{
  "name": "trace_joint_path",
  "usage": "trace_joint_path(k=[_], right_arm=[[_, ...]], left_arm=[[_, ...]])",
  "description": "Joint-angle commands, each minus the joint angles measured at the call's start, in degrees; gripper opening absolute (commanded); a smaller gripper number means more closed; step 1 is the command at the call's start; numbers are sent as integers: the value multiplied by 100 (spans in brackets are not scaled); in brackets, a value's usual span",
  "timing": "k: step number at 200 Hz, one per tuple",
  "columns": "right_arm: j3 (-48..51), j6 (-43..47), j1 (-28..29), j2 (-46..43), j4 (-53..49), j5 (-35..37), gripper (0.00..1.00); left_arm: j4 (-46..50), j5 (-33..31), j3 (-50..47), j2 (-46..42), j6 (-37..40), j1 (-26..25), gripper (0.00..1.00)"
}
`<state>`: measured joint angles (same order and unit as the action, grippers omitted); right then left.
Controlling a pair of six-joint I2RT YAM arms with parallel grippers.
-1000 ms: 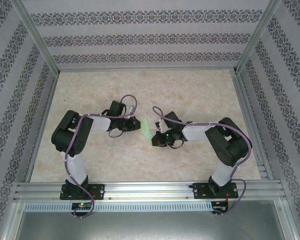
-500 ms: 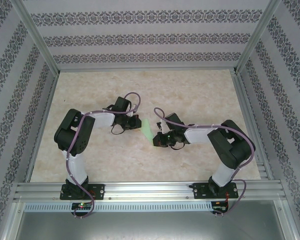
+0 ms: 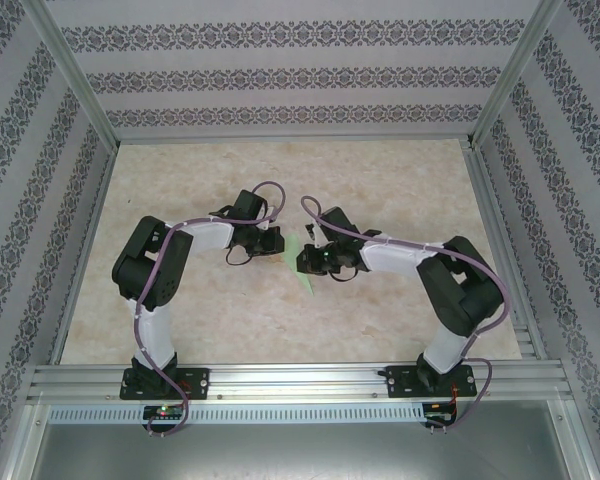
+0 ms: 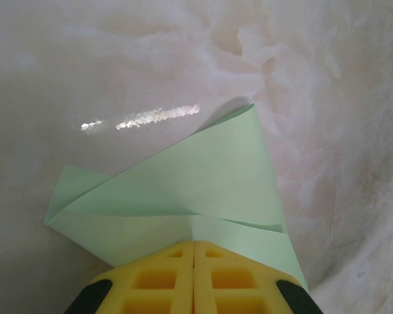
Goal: Fold a paper plane with a square sheet of paper (pick it up from the middle)
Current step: Fold the wing for the fifth time at the center of the table.
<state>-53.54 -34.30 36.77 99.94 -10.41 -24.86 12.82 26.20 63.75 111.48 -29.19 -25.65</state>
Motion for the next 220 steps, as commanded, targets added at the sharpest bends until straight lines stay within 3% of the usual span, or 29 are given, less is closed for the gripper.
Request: trace_joint_path(k=[1,70,122,154,220], right_arm=[[-241,-245,110,387,236,81,10],[196,-530,-107,720,624,147,9],[674,-911,-259,693,1077,10,9],[671,-1040,-284,737,1013,-3,9],[647,-1234,-375,834,726,72,7]], left_arm=[[366,-458,19,260,-78,-46,8],[308,-169,135,-130,16,-56,12],[-1173,732,-683,-736,-23,-55,21],[-1578,992,-1011,-688,37,-164,21],[-1540,790,-924,-153,185,-385,15]])
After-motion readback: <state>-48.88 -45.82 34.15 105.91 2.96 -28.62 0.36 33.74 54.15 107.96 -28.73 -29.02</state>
